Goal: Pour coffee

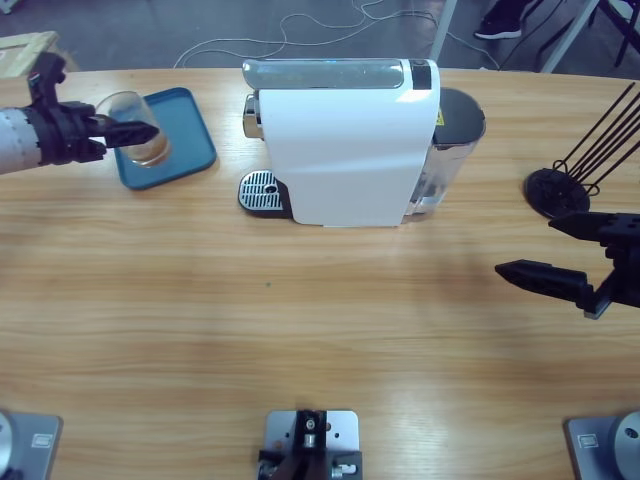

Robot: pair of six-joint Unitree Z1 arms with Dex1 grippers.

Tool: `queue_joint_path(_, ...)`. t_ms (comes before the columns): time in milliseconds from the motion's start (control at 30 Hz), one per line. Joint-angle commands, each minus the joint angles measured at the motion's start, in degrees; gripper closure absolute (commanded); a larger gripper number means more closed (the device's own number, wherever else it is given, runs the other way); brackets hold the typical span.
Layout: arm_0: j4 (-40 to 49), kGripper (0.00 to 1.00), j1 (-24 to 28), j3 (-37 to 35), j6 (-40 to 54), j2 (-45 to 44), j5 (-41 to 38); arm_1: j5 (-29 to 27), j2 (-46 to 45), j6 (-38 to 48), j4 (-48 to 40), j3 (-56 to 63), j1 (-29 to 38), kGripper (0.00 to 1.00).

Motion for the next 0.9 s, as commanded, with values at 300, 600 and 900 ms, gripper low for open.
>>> queue_joint_path(300, -5.99, 0.644, 3.61, 0.57, -1.31, 12.95, 3.68, 0.98, -0.78, -0.78, -0.68, 1.69, 0.43, 0.000)
queue_joint_path(600, -5.11, 0.018, 3.61, 0.84, -1.50, 12.60, 4.61, 0.98, -0.96, -0.78, -0.73, 1.72, 0.42, 0.000)
queue_joint_path(900, 8.36, 0.018, 3.61, 0.78, -1.36, -4.92, 5.93, 1.42, -1.10, -0.78, -0.75, 1.72, 0.43, 0.000)
